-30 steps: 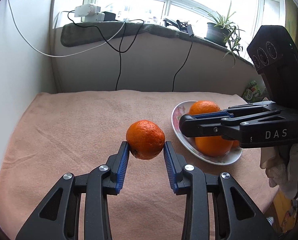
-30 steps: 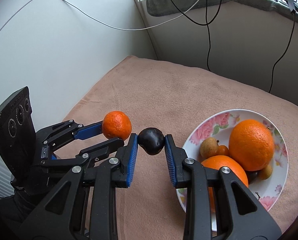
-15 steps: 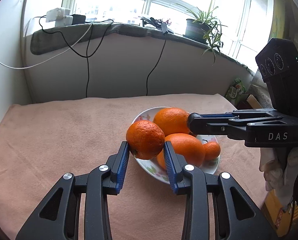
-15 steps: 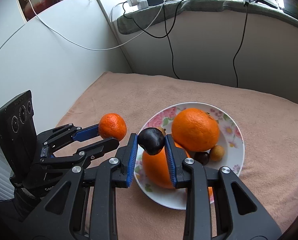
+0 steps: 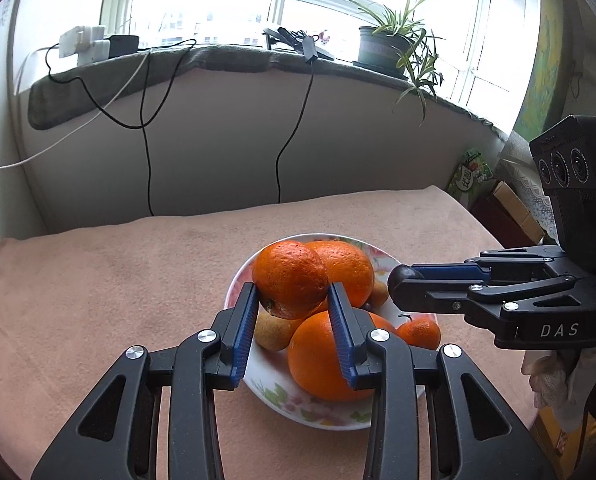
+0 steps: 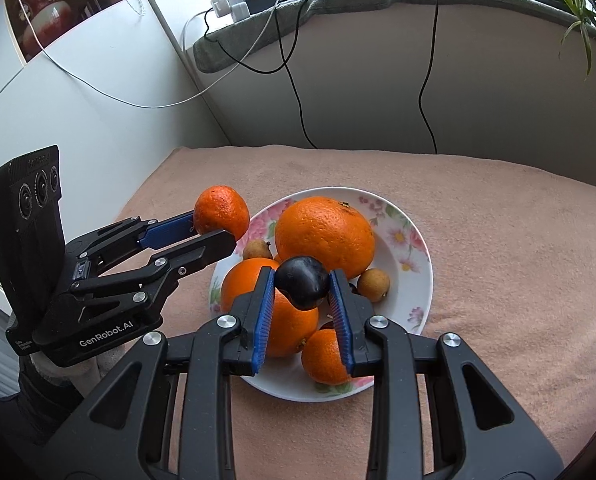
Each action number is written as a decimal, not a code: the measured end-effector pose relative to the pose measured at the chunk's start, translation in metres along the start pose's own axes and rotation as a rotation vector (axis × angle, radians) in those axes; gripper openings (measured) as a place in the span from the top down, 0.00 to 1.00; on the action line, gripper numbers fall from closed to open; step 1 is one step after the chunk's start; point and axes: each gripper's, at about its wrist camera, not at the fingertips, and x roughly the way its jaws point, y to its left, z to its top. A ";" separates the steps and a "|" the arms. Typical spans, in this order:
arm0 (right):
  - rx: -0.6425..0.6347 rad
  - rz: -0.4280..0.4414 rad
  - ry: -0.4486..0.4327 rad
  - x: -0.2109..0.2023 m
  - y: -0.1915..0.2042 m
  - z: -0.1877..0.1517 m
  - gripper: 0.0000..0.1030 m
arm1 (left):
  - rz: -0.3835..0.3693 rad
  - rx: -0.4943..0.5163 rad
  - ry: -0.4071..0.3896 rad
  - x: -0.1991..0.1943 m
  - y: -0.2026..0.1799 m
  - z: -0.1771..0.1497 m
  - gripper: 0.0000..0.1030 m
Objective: Organize fruits
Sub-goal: 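Lift and carry the tangerine with the left tool over the plate while the right tool carries the plum, then open the left tool to drop the tangerine while the right tool releases the plum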
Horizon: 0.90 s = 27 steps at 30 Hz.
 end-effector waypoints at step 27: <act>-0.009 -0.064 -0.118 -0.031 0.010 -0.016 0.22 | 0.018 -0.006 -0.044 -0.034 -0.005 -0.008 0.38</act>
